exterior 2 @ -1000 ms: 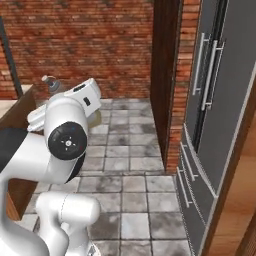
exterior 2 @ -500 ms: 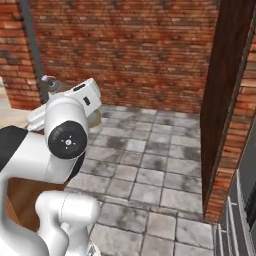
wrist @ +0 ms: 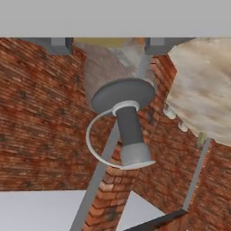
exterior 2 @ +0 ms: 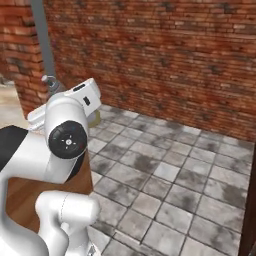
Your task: The dining table condiment station is running low on oil/vinegar bottle. Refill the condiment station by opening the cabinet and taking the oil/vinegar bottle from the cabinet and placing it on the dining table.
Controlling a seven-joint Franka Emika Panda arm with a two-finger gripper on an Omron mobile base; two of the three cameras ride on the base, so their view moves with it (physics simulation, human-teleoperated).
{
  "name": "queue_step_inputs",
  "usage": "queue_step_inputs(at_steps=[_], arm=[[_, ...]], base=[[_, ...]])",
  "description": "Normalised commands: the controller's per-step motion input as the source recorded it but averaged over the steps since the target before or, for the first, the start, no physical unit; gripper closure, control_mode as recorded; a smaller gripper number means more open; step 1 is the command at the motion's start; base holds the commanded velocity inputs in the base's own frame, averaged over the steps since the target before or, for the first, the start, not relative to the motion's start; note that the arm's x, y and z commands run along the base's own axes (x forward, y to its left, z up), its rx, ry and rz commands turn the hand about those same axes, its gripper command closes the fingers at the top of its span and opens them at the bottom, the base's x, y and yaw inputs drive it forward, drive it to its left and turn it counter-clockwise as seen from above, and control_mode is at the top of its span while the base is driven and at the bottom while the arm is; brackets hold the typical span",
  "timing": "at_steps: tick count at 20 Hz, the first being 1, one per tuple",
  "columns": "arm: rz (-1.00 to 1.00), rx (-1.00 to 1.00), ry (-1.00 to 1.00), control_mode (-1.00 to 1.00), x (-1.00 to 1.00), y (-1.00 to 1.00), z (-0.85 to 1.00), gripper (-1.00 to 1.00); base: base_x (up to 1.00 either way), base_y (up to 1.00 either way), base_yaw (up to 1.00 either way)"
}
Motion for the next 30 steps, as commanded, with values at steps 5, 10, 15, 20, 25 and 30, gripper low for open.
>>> queue_step_inputs(at_steps=[5,10,15,20,25,30], arm=[[0.0,0.0,0.0,1.0,0.0,0.0,0.0,1.0],[0.0,0.0,0.0,1.0,0.0,0.0,0.0,1.0],[0.0,0.0,0.0,1.0,0.0,0.0,0.0,1.0],[0.0,0.0,0.0,1.0,0.0,0.0,0.0,1.0],[0.0,0.0,0.0,1.0,0.0,0.0,0.0,1.0],[0.0,0.0,0.0,1.0,0.0,0.0,0.0,1.0]], base=[[1.0,-0.22,0.29],[1.0,-0.27,0.22],[1.0,-0.3,0.24],[1.0,-0.3,0.33],[1.0,-0.29,0.49],[1.0,-0.24,0.6]])
